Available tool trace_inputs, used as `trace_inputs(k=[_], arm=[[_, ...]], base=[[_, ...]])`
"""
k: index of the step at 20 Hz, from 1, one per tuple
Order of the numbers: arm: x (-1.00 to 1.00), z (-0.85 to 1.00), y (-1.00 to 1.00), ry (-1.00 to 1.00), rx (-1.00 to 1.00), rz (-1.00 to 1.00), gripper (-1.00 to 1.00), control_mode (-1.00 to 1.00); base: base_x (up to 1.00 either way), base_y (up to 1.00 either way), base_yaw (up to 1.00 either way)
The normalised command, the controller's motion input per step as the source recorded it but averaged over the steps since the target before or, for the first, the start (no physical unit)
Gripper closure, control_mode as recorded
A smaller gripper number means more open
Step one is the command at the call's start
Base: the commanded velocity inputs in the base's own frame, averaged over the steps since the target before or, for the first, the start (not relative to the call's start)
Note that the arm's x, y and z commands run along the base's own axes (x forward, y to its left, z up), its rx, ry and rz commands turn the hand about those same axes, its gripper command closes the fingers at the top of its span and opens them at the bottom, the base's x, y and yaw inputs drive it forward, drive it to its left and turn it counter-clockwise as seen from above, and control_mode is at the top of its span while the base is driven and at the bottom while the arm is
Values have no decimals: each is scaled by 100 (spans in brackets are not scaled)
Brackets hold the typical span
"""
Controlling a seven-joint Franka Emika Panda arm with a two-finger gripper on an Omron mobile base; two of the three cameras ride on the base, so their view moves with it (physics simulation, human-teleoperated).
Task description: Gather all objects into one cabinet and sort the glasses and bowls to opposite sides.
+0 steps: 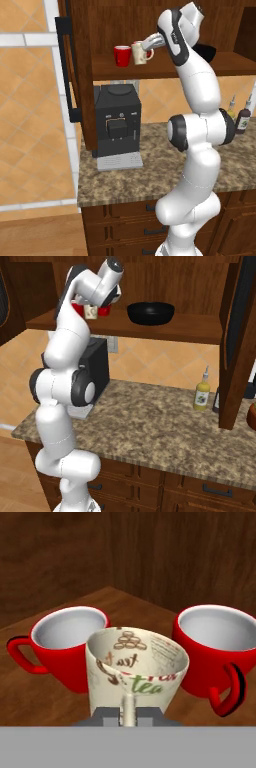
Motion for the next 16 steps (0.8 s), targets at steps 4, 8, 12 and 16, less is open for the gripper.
trace_inputs(k=[4, 8, 12, 16], arm=[[0, -24, 21, 0, 0, 0, 100, -100], [-2, -40, 18, 0, 0, 1, 100, -100], [-21, -46, 4, 0, 0, 0, 100, -100], [-31, -36, 0, 0, 0, 0, 100, -100]], base=[[0, 0, 0], [0, 0, 0], [0, 0, 0], [0, 0, 0]])
